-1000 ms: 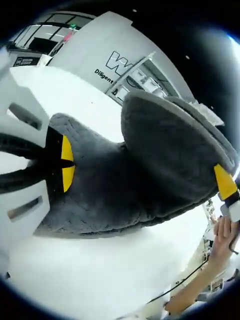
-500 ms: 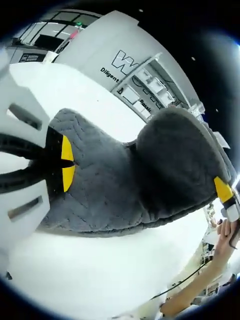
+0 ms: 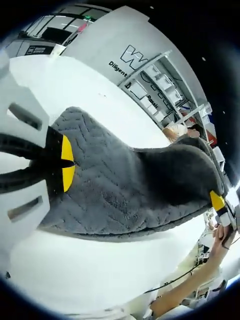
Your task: Open the folded towel by lifting each exposed corner and separating the folded layers until the towel lies flat within the target outline without major curled edges
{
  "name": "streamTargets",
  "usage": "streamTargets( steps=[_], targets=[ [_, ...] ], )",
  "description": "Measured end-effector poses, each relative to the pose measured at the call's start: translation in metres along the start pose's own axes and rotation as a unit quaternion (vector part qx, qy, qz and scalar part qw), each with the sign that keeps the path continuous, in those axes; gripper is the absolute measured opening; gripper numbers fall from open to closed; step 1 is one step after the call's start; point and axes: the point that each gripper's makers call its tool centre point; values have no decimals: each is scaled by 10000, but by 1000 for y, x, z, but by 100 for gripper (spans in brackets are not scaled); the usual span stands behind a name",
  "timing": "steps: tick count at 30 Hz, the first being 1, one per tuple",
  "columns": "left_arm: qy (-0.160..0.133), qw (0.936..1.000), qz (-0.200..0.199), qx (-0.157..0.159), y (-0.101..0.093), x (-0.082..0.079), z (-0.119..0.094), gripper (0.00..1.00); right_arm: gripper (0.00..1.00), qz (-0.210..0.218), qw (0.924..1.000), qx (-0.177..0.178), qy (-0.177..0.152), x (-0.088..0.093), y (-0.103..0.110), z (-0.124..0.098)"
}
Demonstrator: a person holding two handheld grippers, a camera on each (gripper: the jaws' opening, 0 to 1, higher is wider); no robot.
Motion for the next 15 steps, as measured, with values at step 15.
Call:
streamTargets(
  steps=[15],
  targets=[
    [-26,9997,-241,17,-1,1,-1,0,3,421,9950,-346,835,46,-5,-14]
  ],
)
Point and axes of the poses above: the point that each gripper's makers call its tool centre point, and the gripper's own axes: z roughly forward along the fingers, y roughly to its left, x roughly out of its underside, and after that the axes turned 7 degrees about z, right-handed
